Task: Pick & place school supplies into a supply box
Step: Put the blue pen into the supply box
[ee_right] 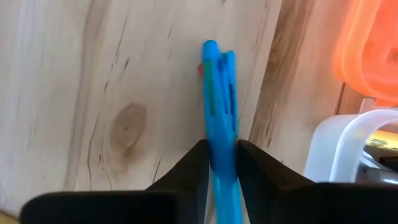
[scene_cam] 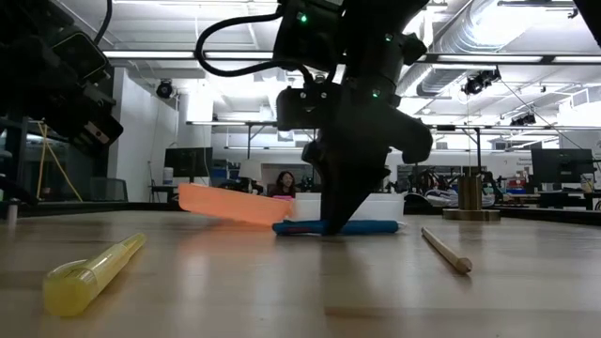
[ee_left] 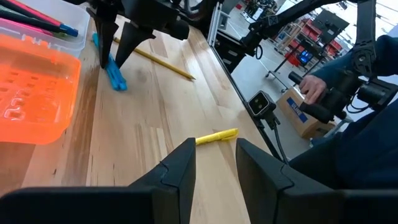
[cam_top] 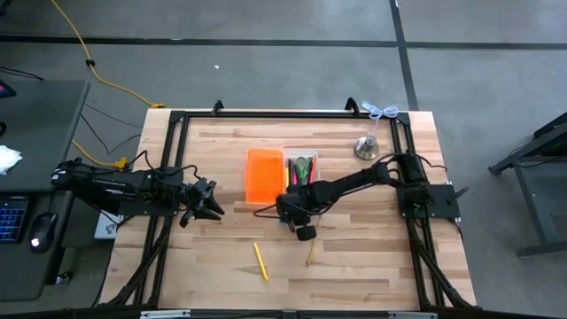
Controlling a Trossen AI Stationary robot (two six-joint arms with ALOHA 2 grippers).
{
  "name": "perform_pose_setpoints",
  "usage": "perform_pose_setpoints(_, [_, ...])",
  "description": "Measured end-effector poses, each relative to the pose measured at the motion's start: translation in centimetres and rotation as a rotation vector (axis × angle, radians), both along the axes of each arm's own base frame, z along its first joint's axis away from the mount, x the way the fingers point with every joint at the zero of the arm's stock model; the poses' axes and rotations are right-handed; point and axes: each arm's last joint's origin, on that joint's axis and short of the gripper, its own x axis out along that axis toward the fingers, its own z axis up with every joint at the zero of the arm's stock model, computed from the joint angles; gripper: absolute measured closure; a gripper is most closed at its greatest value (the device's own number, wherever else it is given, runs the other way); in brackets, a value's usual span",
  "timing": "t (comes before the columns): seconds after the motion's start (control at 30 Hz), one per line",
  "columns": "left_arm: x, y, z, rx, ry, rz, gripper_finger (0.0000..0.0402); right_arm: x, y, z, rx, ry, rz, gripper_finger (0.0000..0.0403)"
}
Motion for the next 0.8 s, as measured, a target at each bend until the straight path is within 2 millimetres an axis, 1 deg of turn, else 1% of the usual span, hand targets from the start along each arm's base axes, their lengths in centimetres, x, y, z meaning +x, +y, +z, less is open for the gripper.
perform_pose_setpoints(0.17, [0.0,0.0,0.0,0.000,0.000,0.000,0.0257,0.1,0.0,0.1,0.028,0.000,-0.015,0.0369])
perform_pose_setpoints(0.27, [0.0,0.0,0.0,-0.003,0.002,0.000,0.0257,0.4,0.2,0.4,0.053,-0.014,-0.006,0.0382])
perform_pose_setpoints(0.4, [0.0,0.0,0.0,-0.012,0.007,0.003,0.0257,1.0,0.4,1.1,0.074,-0.040,0.003,0.0381])
perform_pose_setpoints(0.53, [0.0,0.0,0.0,-0.012,0.007,0.003,0.0257,1.8,0.8,2.0,0.144,-0.074,0.026,0.0374])
perform_pose_setpoints(0.8, [0.0,0.0,0.0,-0.012,0.009,0.003,0.0257,2.9,1.5,4.2,0.284,-0.117,0.032,0.0384])
